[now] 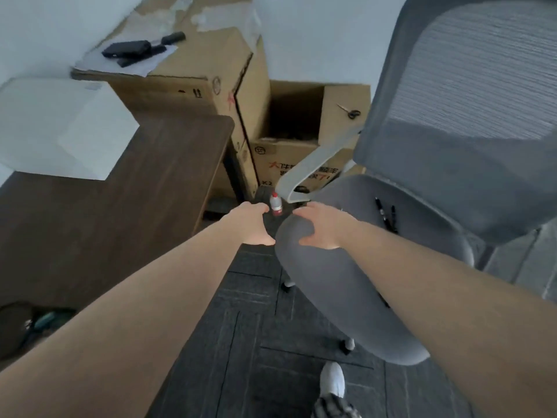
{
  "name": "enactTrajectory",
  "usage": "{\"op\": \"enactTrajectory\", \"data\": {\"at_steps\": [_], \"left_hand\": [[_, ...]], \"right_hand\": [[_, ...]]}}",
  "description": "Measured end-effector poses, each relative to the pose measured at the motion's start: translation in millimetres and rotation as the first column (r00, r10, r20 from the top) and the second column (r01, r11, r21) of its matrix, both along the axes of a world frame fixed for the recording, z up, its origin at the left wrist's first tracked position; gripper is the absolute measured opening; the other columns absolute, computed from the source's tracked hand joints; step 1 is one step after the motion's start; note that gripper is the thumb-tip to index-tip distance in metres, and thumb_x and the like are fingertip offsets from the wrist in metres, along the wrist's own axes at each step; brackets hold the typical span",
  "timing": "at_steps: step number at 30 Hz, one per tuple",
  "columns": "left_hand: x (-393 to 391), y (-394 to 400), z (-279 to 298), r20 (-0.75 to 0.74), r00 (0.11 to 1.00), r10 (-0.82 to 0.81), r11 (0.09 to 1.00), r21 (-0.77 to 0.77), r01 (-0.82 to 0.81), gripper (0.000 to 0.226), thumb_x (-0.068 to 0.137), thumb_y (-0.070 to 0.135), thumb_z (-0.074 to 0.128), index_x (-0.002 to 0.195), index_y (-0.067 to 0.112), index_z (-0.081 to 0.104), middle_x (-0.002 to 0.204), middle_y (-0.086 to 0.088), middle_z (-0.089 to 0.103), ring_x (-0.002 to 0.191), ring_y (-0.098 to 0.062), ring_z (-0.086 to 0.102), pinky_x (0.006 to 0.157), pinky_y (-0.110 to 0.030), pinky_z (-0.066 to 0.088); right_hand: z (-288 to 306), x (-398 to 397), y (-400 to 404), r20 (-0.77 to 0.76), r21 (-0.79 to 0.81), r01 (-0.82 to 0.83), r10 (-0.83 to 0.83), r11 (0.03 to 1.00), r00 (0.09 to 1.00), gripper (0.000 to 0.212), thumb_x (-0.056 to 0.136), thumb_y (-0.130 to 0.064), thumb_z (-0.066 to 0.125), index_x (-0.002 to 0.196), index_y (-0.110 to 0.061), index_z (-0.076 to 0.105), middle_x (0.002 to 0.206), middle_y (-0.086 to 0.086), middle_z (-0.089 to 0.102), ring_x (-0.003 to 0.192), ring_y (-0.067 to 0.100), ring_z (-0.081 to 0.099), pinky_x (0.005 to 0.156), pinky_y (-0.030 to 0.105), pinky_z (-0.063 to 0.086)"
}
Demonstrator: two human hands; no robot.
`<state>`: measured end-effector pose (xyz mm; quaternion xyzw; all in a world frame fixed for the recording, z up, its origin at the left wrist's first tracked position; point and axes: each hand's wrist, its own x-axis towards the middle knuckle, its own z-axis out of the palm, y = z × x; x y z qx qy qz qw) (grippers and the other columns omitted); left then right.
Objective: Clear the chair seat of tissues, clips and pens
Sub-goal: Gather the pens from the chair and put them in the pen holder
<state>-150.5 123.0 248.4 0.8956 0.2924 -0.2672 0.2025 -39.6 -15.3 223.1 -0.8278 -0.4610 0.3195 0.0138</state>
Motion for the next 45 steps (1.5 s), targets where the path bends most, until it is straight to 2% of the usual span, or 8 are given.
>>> {"op": "enactTrajectory", "data": {"at_steps": [6, 10, 15, 21, 30, 37, 42, 45], "left_hand": [[89, -50, -61, -0.023, 0.986, -0.168, 0.985, -0.037, 0.167, 0.089, 0.072, 0.046, 0.072, 0.146, 0.02, 0.029, 0.147, -0.012, 0.035, 0.133, -0.032, 0.038, 0.107, -0.047, 0.039], [124, -80, -105, -0.077, 0.971, -0.224, 0.974, -0.031, 0.223, 0.088, 0.074, 0.051, 0.068, 0.146, 0.026, 0.024, 0.153, -0.013, 0.022, 0.14, -0.036, 0.027, 0.11, -0.048, 0.035], [158, -106, -149, -0.103, 0.976, -0.193, 0.981, -0.034, 0.19, 0.077, 0.081, 0.05, 0.062, 0.145, 0.033, 0.024, 0.152, -0.008, 0.024, 0.138, -0.036, 0.027, 0.108, -0.052, 0.036], [202, -118, -206, -0.049, 0.998, -0.035, 0.999, -0.002, 0.035, 0.073, 0.089, 0.045, 0.052, 0.148, 0.03, 0.011, 0.145, -0.013, 0.033, 0.129, -0.042, 0.04, 0.098, -0.052, 0.042], [222, -110, -282, 0.031, 0.999, 0.037, 0.998, 0.058, -0.038, 0.063, 0.086, 0.021, 0.06, 0.138, 0.013, 0.025, 0.136, -0.015, 0.039, 0.12, -0.04, 0.044, 0.091, -0.046, 0.044], [230, -112, -294, 0.128, 0.99, 0.061, 0.995, 0.067, -0.07, 0.041, 0.085, 0.001, 0.053, 0.123, 0.002, 0.037, 0.13, -0.016, 0.047, 0.116, -0.039, 0.05, 0.09, -0.043, 0.043], [225, -116, -292, 0.088, 0.986, 0.14, 0.99, -0.027, -0.139, 0.035, 0.087, 0.001, 0.044, 0.121, 0.0, 0.036, 0.129, -0.021, 0.046, 0.117, -0.042, 0.048, 0.089, -0.046, 0.041], [214, -124, -287, 0.044, 0.98, 0.195, 0.977, -0.096, -0.19, 0.03, 0.087, 0.002, 0.04, 0.117, 0.0, 0.038, 0.122, -0.021, 0.051, 0.108, -0.041, 0.051, 0.079, -0.042, 0.04]], "right_hand": [[-58, 72, -82, -0.014, -0.061, 0.208, -0.209, 0.976, 0.978, 0.075, 0.086, -0.041, 0.062, 0.149, -0.031, 0.022, 0.156, 0.006, 0.024, 0.141, 0.03, 0.029, 0.111, 0.044, 0.034], [-101, 97, -123, -0.025, -0.119, 0.307, -0.312, 0.944, 0.95, 0.077, 0.087, -0.042, 0.061, 0.149, -0.036, 0.016, 0.156, 0.004, 0.022, 0.141, 0.031, 0.026, 0.11, 0.048, 0.034], [-145, 122, -151, -0.027, -0.141, 0.47, -0.478, 0.871, 0.878, 0.068, 0.091, -0.041, 0.055, 0.148, -0.036, 0.017, 0.148, 0.005, 0.03, 0.134, 0.034, 0.033, 0.104, 0.049, 0.039], [-190, 163, -157, -0.006, -0.096, 0.697, -0.701, 0.71, 0.713, 0.055, 0.095, -0.037, 0.049, 0.144, -0.03, 0.025, 0.136, 0.014, 0.04, 0.122, 0.04, 0.045, 0.093, 0.049, 0.047], [-249, 197, -124, 0.068, -0.043, 0.762, -0.759, 0.646, 0.648, 0.047, 0.093, -0.03, 0.054, 0.135, -0.019, 0.035, 0.13, 0.016, 0.044, 0.121, 0.036, 0.044, 0.09, 0.046, 0.044], [-266, 202, -115, 0.068, 0.004, 0.813, -0.811, 0.583, 0.581, 0.06, 0.083, 0.006, 0.052, 0.137, -0.012, 0.033, 0.125, 0.017, 0.049, 0.117, 0.035, 0.045, 0.077, 0.038, 0.04], [-258, 196, -121, 0.017, -0.069, 0.854, -0.855, 0.516, 0.518, 0.039, 0.085, 0.002, 0.049, 0.123, -0.004, 0.044, 0.124, 0.018, 0.054, 0.116, 0.037, 0.05, 0.084, 0.04, 0.046], [-250, 187, -133, -0.009, -0.099, 0.877, -0.882, 0.47, 0.472, 0.031, 0.088, -0.007, 0.047, 0.119, -0.007, 0.047, 0.115, 0.013, 0.06, 0.103, 0.036, 0.057, 0.075, 0.037, 0.043]]}}
